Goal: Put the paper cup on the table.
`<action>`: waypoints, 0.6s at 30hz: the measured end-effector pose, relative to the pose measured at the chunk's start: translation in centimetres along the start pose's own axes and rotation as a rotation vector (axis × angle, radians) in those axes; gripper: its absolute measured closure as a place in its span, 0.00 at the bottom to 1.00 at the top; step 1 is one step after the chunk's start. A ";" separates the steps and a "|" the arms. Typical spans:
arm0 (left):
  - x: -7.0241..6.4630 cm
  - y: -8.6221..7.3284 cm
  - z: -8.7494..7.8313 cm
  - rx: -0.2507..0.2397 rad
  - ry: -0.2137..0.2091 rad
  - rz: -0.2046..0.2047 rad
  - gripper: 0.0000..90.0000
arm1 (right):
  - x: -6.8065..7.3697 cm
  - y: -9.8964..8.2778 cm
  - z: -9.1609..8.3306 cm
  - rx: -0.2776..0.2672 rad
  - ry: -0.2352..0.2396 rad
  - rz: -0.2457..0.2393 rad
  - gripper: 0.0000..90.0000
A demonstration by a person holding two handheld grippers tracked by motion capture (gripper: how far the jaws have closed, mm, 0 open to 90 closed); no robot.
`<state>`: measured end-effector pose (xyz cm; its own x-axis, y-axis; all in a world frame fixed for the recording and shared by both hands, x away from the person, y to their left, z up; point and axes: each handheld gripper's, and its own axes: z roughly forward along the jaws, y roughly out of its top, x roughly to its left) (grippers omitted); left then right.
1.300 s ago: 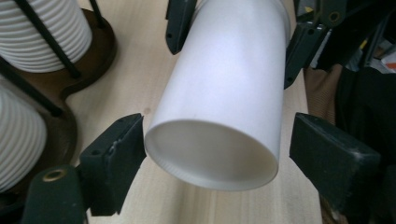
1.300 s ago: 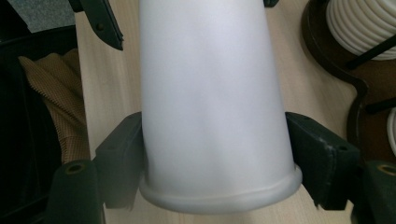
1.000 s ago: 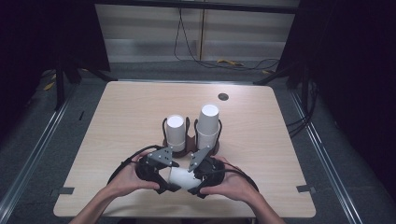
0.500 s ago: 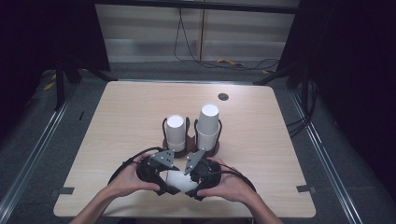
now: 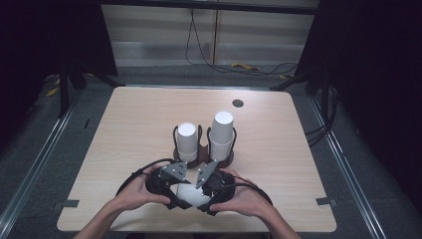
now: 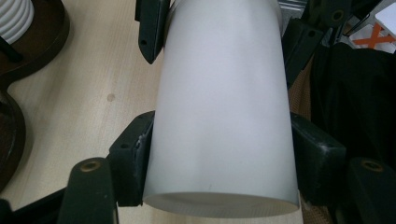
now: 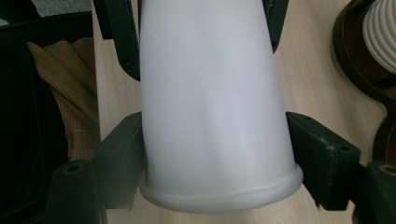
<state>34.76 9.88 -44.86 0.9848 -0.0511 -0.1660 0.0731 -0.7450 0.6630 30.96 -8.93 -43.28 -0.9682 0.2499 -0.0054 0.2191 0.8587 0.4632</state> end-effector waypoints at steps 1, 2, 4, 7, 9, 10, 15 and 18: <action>0.0 0.0 -0.1 0.003 0.002 0.001 0.36 | -0.1 0.0 0.0 -0.013 -0.004 -0.010 0.27; 0.0 0.0 0.0 -0.006 0.004 -0.001 0.36 | 0.0 -0.1 -0.1 -0.014 -0.006 0.001 0.26; 0.0 0.0 -0.1 -0.007 0.009 0.001 0.36 | -0.2 -0.1 -0.1 -0.031 -0.007 -0.007 0.25; 0.0 0.0 -0.2 -0.022 0.012 -0.008 0.36 | -0.3 -0.4 -0.3 -0.064 -0.014 0.016 0.23; 0.1 0.0 -0.3 -0.014 0.013 -0.003 0.36 | -0.4 -0.6 -0.4 -0.091 -0.017 0.031 0.20; 0.1 -0.1 -0.3 -0.017 0.017 -0.001 0.36 | -0.4 -0.7 -0.4 -0.095 -0.021 0.035 0.19; 0.2 -0.2 -0.3 -0.036 0.024 -0.011 0.36 | -0.7 -1.2 -0.8 -0.152 -0.034 0.064 0.16; 0.4 -0.3 -0.6 -0.056 0.035 -0.010 0.36 | -0.9 -1.6 -1.0 -0.171 -0.037 0.091 0.16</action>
<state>35.19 10.52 -44.67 0.9888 -0.0194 -0.1481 0.0912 -0.7070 0.7013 31.33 -10.95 -43.17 -0.9397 0.3419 0.0122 0.2786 0.7440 0.6073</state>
